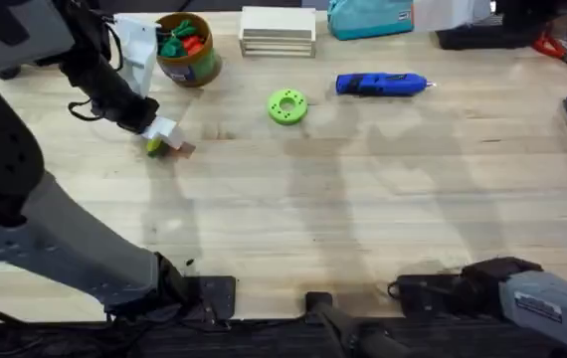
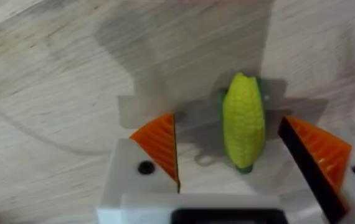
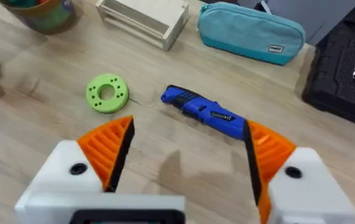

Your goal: Pick up the gripper from the table and insert it into the empty holder that is missing its gripper. Then pick up a screw, insert it into the mounting hole, and use the screwdriver to tighten it. Finally, clean up the table by picking up the vegetable and placing it into the bucket.

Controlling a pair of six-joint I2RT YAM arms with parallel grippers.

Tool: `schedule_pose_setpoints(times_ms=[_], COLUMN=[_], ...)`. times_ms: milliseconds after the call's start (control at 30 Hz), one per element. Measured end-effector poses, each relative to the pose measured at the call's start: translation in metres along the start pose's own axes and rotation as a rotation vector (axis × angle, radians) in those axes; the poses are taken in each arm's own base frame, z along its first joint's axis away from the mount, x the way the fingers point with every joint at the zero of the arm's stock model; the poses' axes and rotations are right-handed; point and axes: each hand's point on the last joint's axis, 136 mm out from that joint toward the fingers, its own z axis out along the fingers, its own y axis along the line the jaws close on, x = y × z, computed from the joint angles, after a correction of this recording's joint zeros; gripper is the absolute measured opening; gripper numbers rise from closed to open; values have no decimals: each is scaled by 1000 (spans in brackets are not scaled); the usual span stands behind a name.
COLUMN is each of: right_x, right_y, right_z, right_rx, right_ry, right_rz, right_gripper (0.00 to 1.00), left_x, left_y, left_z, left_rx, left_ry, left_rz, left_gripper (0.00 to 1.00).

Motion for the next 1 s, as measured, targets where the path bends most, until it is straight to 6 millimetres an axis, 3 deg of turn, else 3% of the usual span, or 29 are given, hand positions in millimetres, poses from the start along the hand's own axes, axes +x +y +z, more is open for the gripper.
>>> schedule_pose_setpoints(times_ms=[300, 567, 667, 800, 867, 900, 1000], right_x=[0, 0, 0, 0, 0, 0, 0], right_y=[0, 0, 0, 0, 0, 0, 0], right_z=[0, 0, 0, 0, 0, 0, 0], right_rx=[0, 0, 0, 0, 0, 0, 0], right_ry=[-1, 0, 0, 0, 0, 1, 2], right_rz=[0, 0, 0, 0, 0, 0, 0], right_gripper=[990, 991, 990, 991, 990, 990, 990], left_x=[-2, -3, -3, -2, -4, -5, -4], left_y=[3, 3, 3, 2, 3, 3, 3], left_z=[6, 6, 6, 6, 5, 4, 4], left_rx=[-2, -3, -2, 3, 1, 1, 1], left_ry=[2, 2, 2, 3, -2, -5, -4], left_rz=[-39, -51, -56, -63, -61, -63, -63], left_gripper=[989, 862, 719, 317, 164, 22, 29])
